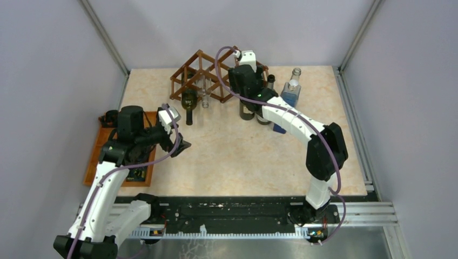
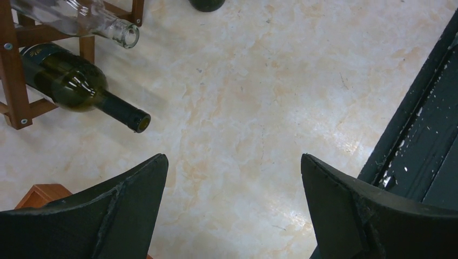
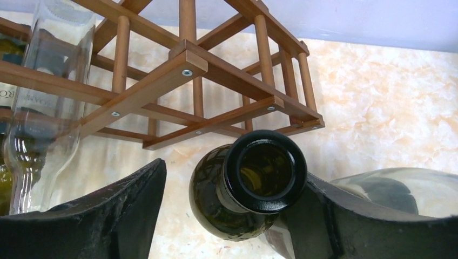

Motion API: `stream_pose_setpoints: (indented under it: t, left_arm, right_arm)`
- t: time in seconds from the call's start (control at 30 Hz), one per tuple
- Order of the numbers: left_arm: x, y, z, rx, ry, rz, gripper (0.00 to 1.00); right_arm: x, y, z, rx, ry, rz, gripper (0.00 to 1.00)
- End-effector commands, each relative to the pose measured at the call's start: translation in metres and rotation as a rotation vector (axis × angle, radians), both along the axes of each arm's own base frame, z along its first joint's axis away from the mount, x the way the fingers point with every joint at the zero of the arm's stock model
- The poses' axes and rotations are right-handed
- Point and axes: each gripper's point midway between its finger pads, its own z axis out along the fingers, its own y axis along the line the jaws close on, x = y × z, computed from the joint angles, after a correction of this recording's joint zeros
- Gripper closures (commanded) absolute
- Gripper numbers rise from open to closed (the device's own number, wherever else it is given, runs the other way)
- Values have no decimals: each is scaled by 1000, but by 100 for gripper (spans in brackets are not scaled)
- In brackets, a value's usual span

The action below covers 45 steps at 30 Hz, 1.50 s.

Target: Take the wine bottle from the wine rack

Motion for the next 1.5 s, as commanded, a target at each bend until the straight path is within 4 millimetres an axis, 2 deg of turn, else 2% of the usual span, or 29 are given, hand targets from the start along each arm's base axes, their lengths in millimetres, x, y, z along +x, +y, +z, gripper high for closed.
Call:
stream_pose_setpoints:
  t: [0.0,0.2,0.3,0.37,0.43,0.5,0.6,0.67,0.7,0.9,1.13,1.47]
  left_arm:
    - [15,5,16,-25,-17,92,1]
    - [34,18,16,-48,10,186,1]
    - [46,34,14,-66,34,240,1]
    - [56,49,14,-92,52,282,1]
    - [64,66,14,-113,68,326,1]
    - [70,75,10,-109,76,351,1]
    - [70,80,2,-102,88,362,1]
    - [69,82,-4,-98,98,368,1]
    - [68,83,-7,-97,104,372,1]
    - [58,81,-10,-92,93,350,1]
    - [49,78,-6,-82,74,327,1]
    - [42,75,-6,-76,59,301,1]
  right_arm:
    - [-3,-5,79,130,-133,0,22]
    - [-19,-14,119,168,-188,-23,8]
    - [-32,-12,143,167,-230,-22,5]
    - [-43,-4,160,160,-258,-7,5]
    - [-57,20,171,169,-270,56,4]
    - [-67,45,171,173,-250,121,4]
    - [-71,85,152,190,-155,231,5]
    - [-70,107,131,192,-75,282,5]
    - [-66,120,111,175,-25,297,4]
    - [-45,157,39,96,139,321,1]
    - [-16,164,-18,139,243,301,2]
    - [18,163,-68,221,333,302,8]
